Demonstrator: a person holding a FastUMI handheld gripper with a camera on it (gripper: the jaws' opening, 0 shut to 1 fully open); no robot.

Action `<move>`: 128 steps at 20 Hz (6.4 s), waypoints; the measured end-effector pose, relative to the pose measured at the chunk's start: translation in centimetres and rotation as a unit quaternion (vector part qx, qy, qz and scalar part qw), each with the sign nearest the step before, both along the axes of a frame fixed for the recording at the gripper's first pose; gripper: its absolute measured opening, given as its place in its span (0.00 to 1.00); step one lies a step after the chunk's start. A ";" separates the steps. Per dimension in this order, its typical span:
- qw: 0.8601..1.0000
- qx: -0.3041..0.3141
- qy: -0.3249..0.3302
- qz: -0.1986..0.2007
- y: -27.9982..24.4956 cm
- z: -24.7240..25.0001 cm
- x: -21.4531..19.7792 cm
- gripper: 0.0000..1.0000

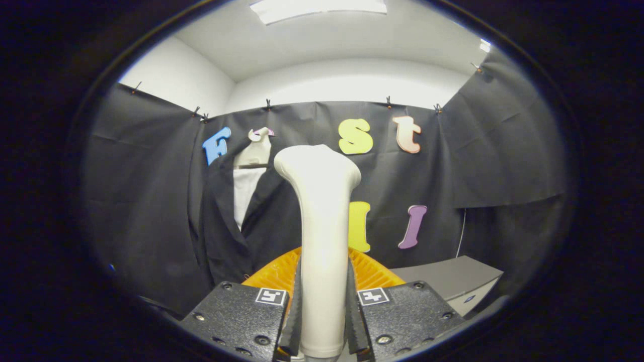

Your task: Iron the clothes twice with a garment steamer, once on the left side and once on the right side.

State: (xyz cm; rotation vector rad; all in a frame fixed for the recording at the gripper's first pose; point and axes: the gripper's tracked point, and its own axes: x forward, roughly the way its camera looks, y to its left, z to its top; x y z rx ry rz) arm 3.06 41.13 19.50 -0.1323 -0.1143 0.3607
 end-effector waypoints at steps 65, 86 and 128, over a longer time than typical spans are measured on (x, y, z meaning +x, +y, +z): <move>0.969 -0.154 0.193 -0.017 2.6 -32.6 4.7 0.38; 0.959 -0.183 0.215 0.003 5.7 -35.0 -0.7 0.38; 0.988 -0.010 -0.111 0.109 31.7 -4.3 5.6 0.38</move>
